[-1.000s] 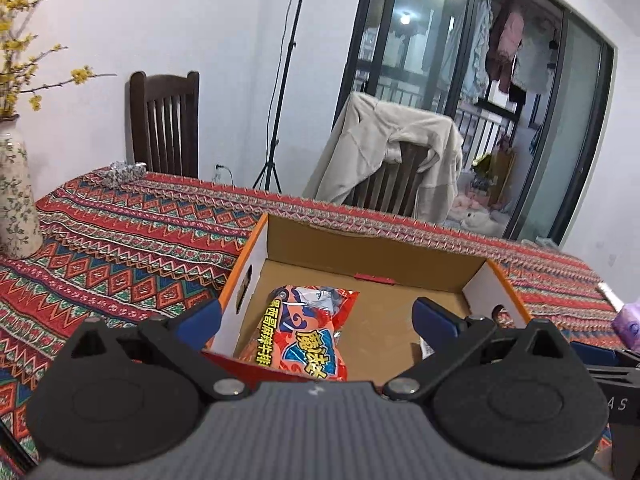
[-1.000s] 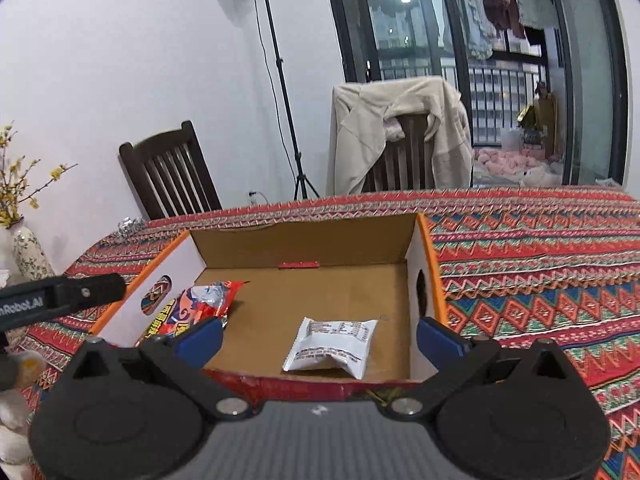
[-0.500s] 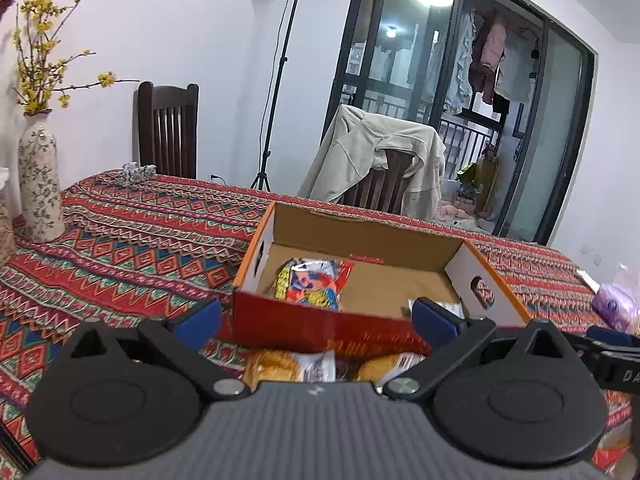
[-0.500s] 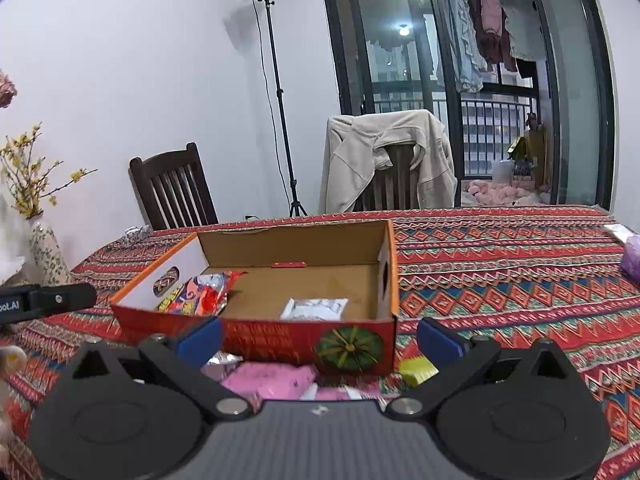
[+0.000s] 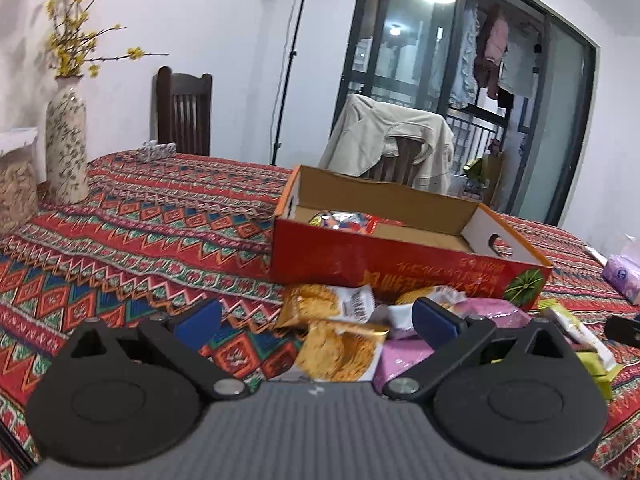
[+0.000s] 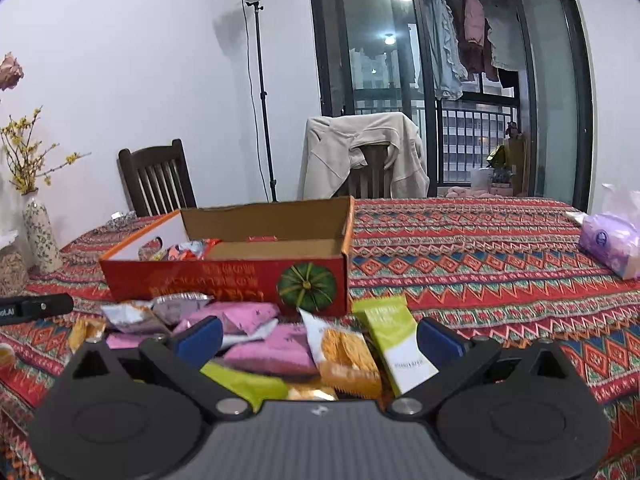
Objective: Organize snacks
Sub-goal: 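Withdraw both grippers from the box back toward the snack pile, then grasp the green-white bar packet with the right gripper while the left gripper grasps the yellow cracker bag, then carry both packets over the box and open both grippers to drop them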
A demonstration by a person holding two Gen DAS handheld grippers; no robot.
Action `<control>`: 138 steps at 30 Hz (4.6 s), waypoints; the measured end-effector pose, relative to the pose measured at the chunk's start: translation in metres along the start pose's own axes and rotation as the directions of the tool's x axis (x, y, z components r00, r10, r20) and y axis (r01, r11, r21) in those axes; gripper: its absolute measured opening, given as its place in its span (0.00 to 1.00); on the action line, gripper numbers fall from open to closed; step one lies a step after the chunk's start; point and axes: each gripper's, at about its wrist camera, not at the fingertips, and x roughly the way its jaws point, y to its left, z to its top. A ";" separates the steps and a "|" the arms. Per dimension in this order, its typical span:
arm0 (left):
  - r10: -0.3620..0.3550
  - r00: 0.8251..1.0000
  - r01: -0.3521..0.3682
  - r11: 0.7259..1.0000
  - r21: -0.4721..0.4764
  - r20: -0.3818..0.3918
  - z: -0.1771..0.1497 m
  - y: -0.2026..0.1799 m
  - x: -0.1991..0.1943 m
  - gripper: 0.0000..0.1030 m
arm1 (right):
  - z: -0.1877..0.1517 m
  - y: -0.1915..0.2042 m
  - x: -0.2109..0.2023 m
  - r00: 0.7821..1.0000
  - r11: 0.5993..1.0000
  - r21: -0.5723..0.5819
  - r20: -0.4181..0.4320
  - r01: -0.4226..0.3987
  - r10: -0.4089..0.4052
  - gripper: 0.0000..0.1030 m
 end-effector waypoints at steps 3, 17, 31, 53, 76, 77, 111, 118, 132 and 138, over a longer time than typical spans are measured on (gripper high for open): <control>0.008 1.000 -0.008 1.000 -0.012 0.002 -0.003 0.003 0.003 1.00 | -0.007 -0.003 -0.004 1.000 1.000 -0.006 -0.005 0.016 -0.016 1.00; 0.006 1.000 -0.007 0.999 -0.032 -0.019 -0.010 0.007 0.008 1.00 | -0.013 -0.028 -0.004 0.998 0.998 0.035 -0.033 0.054 -0.053 1.00; 0.017 0.999 -0.018 0.999 -0.040 -0.028 -0.010 0.008 0.010 1.00 | 0.008 -0.061 0.063 0.974 0.994 -0.020 -0.199 0.105 -0.107 0.71; 0.024 0.999 -0.026 0.998 -0.049 -0.047 -0.011 0.008 0.014 1.00 | -0.004 -0.055 0.051 0.992 0.994 -0.027 -0.062 0.109 -0.110 0.34; 0.077 0.989 -0.067 0.994 0.088 -0.122 0.001 -0.014 0.021 1.00 | -0.010 -0.052 0.022 0.992 0.994 0.011 0.069 0.107 -0.108 0.35; 0.082 0.988 -0.069 0.992 0.103 -0.129 0.000 -0.017 0.023 1.00 | -0.010 -0.052 0.022 0.992 0.994 0.009 0.069 0.108 -0.108 0.35; -0.034 0.992 0.030 0.999 -0.038 -0.119 0.001 -0.002 0.010 0.45 | -0.009 -0.047 0.013 0.986 0.994 0.002 0.126 0.111 -0.110 0.35; -0.036 0.997 0.036 0.999 -0.010 -0.063 0.020 -0.008 0.004 0.45 | 0.008 -0.038 0.004 0.984 0.996 -0.020 0.160 0.087 -0.083 0.35; -0.088 0.994 0.086 0.996 0.031 0.059 0.084 -0.043 0.022 0.45 | 0.078 0.017 0.032 0.978 0.994 -0.110 0.208 0.013 0.010 0.35; -0.098 0.992 0.096 0.995 0.031 0.076 0.105 -0.064 0.048 0.45 | 0.103 0.035 0.065 0.981 0.994 -0.108 0.191 -0.013 0.034 0.35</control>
